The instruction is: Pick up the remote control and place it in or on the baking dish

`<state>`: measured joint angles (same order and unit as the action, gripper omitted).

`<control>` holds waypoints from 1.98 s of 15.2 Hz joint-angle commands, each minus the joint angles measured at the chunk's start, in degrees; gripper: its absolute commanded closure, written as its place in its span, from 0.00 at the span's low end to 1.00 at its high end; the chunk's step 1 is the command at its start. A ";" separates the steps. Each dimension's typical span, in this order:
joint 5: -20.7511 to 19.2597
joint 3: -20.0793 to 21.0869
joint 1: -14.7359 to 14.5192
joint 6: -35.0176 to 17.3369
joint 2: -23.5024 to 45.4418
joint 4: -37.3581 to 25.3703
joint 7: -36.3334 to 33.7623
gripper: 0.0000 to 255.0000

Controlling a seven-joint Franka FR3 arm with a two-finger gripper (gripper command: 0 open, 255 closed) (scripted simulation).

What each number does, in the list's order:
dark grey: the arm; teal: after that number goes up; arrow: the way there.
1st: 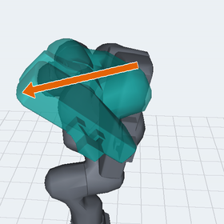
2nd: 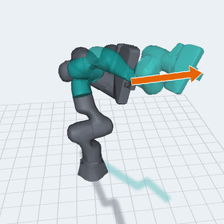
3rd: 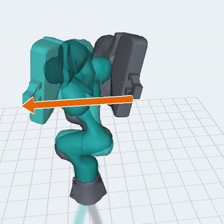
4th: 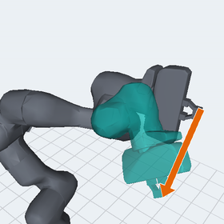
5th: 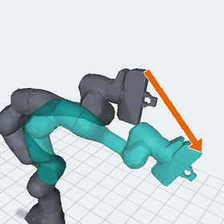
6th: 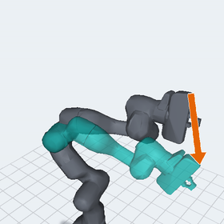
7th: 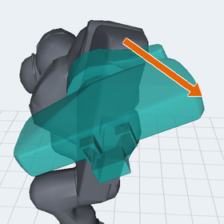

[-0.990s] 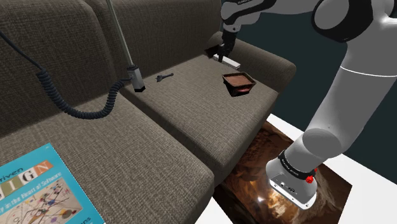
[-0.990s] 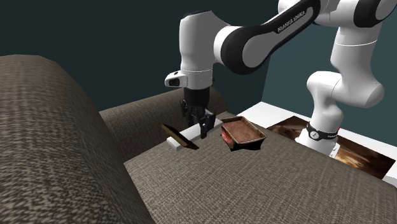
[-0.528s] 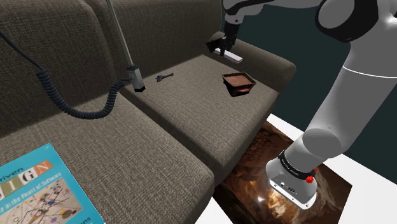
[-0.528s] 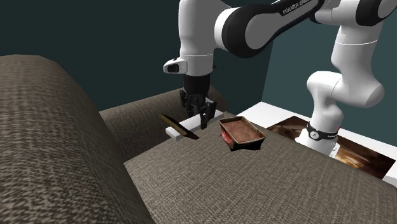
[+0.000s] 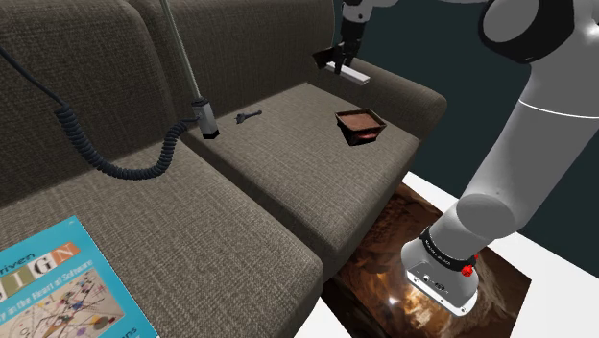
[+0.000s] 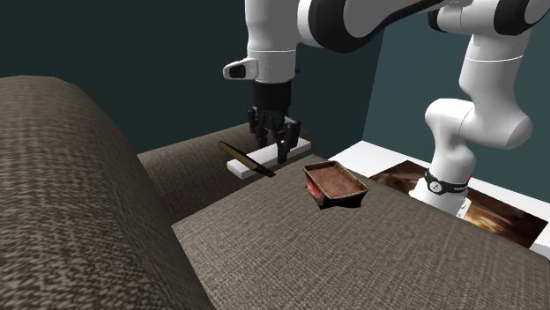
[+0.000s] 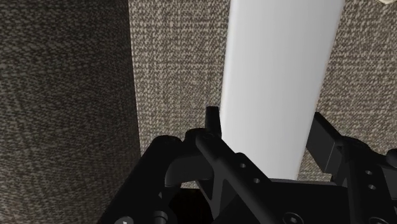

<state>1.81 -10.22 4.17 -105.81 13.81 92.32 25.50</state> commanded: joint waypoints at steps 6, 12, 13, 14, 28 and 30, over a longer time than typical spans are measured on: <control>-1.87 -0.15 -0.65 -0.60 -10.32 10.76 -0.75 1.00; -4.48 0.15 -0.72 -2.42 -24.48 26.55 -2.09 1.00; -4.88 0.25 -0.63 -2.44 -26.82 28.89 -2.31 1.00; -5.27 0.35 -0.52 -2.39 -29.16 31.15 -2.51 1.00; -5.66 0.04 -0.26 -11.73 -29.44 40.78 -2.67 1.00; -5.63 -0.05 -0.26 -13.58 -28.80 41.99 -2.64 1.00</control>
<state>-3.78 -10.20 3.86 -118.40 -15.07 133.48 22.81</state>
